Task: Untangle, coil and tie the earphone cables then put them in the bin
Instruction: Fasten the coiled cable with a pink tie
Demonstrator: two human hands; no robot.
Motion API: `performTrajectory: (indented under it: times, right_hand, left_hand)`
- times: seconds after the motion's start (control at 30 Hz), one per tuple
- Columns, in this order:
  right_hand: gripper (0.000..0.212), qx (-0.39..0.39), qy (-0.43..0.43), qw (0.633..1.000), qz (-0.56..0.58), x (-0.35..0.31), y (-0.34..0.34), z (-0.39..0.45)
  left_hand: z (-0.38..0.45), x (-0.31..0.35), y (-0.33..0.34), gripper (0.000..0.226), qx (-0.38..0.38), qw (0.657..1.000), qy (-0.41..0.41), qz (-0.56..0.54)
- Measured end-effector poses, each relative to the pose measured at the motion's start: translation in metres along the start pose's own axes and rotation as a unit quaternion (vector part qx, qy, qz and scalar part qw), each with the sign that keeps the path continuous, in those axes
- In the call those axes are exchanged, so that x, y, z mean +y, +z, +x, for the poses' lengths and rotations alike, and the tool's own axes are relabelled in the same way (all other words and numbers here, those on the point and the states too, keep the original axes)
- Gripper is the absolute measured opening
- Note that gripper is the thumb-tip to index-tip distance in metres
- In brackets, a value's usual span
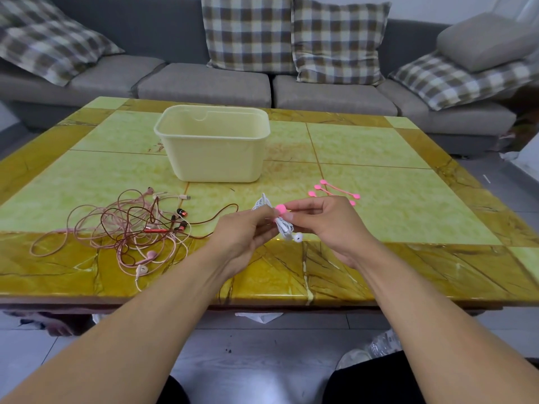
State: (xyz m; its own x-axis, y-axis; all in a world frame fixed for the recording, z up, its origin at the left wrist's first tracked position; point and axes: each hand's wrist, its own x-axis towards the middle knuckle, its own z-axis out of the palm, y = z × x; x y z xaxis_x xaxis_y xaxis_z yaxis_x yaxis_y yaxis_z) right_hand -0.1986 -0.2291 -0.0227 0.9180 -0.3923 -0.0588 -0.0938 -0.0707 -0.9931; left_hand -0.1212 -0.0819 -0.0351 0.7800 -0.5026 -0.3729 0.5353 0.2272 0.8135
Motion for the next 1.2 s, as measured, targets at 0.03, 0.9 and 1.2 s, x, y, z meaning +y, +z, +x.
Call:
performTrajectory:
  times: [0.03, 0.9, 1.2]
  right_hand:
    - [0.019, 0.005, 0.0, 1.0, 0.003, -0.001, 0.002, 0.0]
    - [0.006, 0.002, -0.102, 0.98, -0.169, 0.002, 0.005, 0.001]
    - [0.008, -0.043, -0.097, 0.948, -0.3, 0.009, 0.004, 0.006]
  left_hand:
    - [0.001, -0.001, 0.0, 0.004, 0.005, 1.0, -0.007, -0.03]
    - [-0.002, 0.01, -0.016, 0.013, -0.075, 0.993, -0.073, 0.057]
    - [0.003, 0.002, -0.024, 0.022, -0.08, 0.973, 0.011, 0.217]
